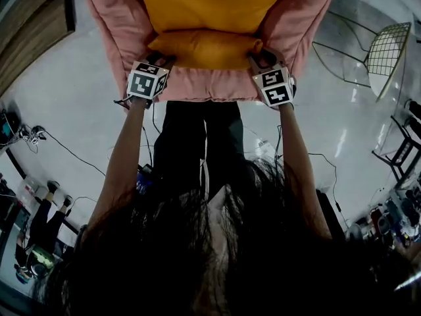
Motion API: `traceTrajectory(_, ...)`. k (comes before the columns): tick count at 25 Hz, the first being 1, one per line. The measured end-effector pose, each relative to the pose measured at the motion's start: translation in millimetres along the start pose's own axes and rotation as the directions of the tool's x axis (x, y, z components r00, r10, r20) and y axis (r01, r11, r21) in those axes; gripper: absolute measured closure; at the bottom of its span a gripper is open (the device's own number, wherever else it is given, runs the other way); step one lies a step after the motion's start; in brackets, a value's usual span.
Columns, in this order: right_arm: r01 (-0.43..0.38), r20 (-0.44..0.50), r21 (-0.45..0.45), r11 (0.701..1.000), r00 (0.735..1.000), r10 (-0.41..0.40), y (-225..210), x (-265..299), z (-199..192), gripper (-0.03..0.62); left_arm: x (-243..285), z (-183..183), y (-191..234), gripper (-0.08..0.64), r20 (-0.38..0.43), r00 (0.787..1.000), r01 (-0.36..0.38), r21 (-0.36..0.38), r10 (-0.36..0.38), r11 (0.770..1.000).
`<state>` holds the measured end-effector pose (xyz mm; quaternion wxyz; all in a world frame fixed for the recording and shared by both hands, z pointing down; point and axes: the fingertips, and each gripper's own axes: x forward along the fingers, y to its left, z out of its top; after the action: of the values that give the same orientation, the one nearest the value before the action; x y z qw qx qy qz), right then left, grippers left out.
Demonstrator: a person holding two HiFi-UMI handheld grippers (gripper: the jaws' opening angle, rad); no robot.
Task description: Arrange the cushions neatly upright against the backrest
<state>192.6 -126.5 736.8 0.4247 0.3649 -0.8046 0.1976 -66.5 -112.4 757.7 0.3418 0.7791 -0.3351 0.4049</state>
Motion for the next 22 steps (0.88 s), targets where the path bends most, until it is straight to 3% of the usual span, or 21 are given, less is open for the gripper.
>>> traceTrajectory(3, -0.002, -0.038, 0.051, 0.999, 0.999, 0.004, -4, 11, -1, 0.453, 10, 2, 6, 0.396, -0.013, 1.0, 0.013, -0.072, -0.014, 0.997)
traceTrajectory(7, -0.015, -0.089, 0.082, 0.997, 0.996, 0.022, -4, 27, -10, 0.453, 24, -4, 9, 0.393, -0.054, 0.997, 0.045, -0.105, -0.051, 0.993)
traceTrajectory(22, -0.06, -0.114, 0.088, 0.994, 0.991, 0.07, -3, 15, -9, 0.438, 17, -7, 5, 0.393, -0.048, 0.995, 0.078, -0.078, -0.082, 0.994)
